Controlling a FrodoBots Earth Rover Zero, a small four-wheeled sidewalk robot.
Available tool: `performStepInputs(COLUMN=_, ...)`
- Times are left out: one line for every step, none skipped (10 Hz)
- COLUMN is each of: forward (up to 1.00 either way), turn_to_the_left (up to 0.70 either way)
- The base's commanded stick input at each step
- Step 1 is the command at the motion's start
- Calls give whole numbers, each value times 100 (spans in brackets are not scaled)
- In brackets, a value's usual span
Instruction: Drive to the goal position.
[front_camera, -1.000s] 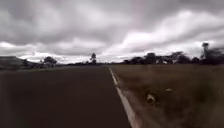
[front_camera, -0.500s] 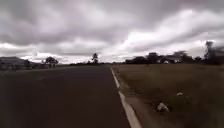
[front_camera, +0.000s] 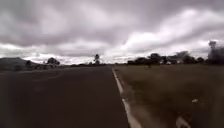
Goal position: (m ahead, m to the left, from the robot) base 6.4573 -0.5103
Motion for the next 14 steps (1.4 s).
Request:
performStepInputs(forward=85, turn_to_the_left=0)
performStepInputs(forward=85, turn_to_the_left=0)
performStepInputs(forward=85, turn_to_the_left=0)
performStepInputs(forward=85, turn_to_the_left=0)
performStepInputs(forward=85, turn_to_the_left=0)
performStepInputs(forward=85, turn_to_the_left=0)
performStepInputs(forward=85, turn_to_the_left=0)
performStepInputs(forward=85, turn_to_the_left=0)
performStepInputs(forward=85, turn_to_the_left=0)
performStepInputs(forward=85, turn_to_the_left=0)
performStepInputs(forward=85, turn_to_the_left=0)
performStepInputs(forward=85, turn_to_the_left=0)
performStepInputs(forward=85, turn_to_the_left=-1)
performStepInputs(forward=85, turn_to_the_left=-6)
